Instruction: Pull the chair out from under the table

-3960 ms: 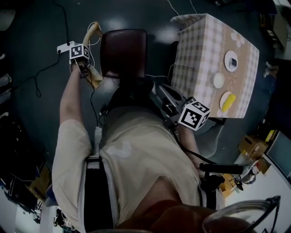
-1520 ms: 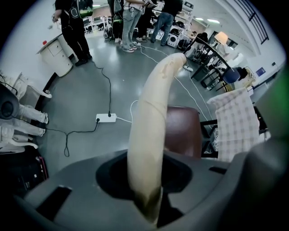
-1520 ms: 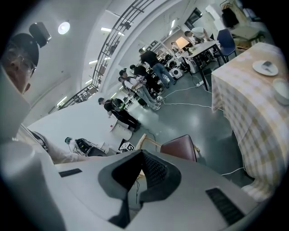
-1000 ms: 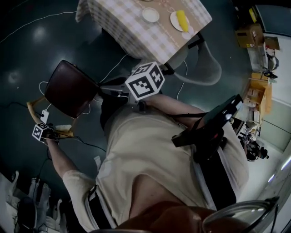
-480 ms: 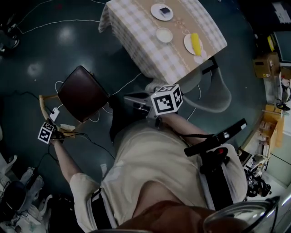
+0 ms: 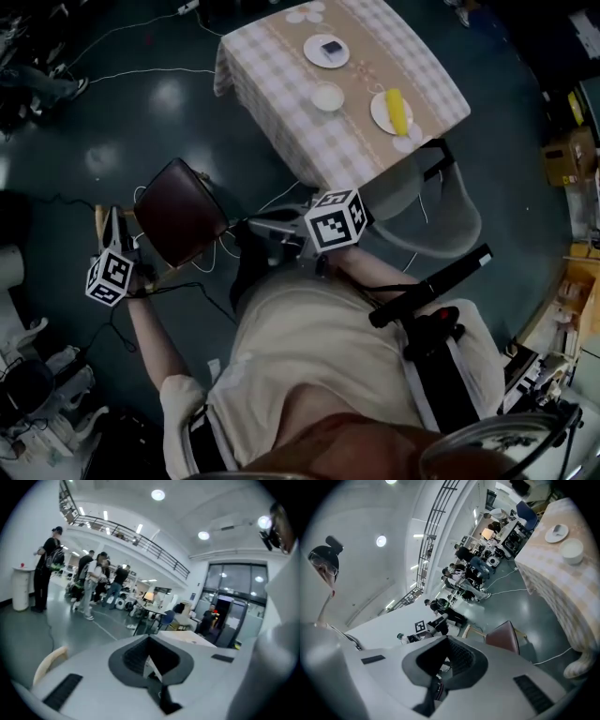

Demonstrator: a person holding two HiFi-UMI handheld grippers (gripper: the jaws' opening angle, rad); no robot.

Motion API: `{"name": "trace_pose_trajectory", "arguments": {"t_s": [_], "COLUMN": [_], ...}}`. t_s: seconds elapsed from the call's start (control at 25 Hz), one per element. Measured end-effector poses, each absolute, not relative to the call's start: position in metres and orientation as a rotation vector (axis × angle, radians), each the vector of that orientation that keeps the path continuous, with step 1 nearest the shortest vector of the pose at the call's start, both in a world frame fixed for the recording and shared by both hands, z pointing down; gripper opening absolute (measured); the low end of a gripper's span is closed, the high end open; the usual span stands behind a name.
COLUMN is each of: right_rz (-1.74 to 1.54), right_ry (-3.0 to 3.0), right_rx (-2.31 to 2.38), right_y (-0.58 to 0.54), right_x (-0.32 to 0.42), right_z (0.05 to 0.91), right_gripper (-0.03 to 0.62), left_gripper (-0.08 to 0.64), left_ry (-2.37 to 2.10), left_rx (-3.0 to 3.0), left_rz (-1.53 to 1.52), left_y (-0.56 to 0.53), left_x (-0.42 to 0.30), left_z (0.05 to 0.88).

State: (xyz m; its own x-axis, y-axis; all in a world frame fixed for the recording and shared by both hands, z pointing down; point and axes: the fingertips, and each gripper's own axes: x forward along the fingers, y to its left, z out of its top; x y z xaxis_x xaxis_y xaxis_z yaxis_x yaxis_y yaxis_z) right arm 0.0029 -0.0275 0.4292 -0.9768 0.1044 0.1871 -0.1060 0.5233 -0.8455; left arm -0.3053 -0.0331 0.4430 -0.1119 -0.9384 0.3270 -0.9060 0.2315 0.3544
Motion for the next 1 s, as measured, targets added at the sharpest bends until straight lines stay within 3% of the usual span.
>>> {"name": "trace_pose_trajectory", "arguments": {"t_s": [0.28, 0.48, 1.0], "right_rz": [1.368, 1.302, 1.268], "right_ry": [-2.685, -2.736, -2.78], "right_rx": [-0.072, -0.047, -0.114], "right_y": [-0.033, -0.044, -0.04], "right_x": [0.034, 0.053, 0.074], "right_z": [0.396, 0.394, 0.373], "right_gripper": [0.008, 0.008, 0.008], "left_gripper": [0.009, 0.009, 0.009], "left_ry": [-2.124, -1.898, -1.542], "left_rx": [2.284, 2.316, 2.205], "left_rz": [-0.018, -0.181, -0.321], "left_y": [-0.057, -0.068, -0.06], "left_x": [-0.125, -0.045, 0.008], "left_z": [0.295, 0.299, 0.299]}}
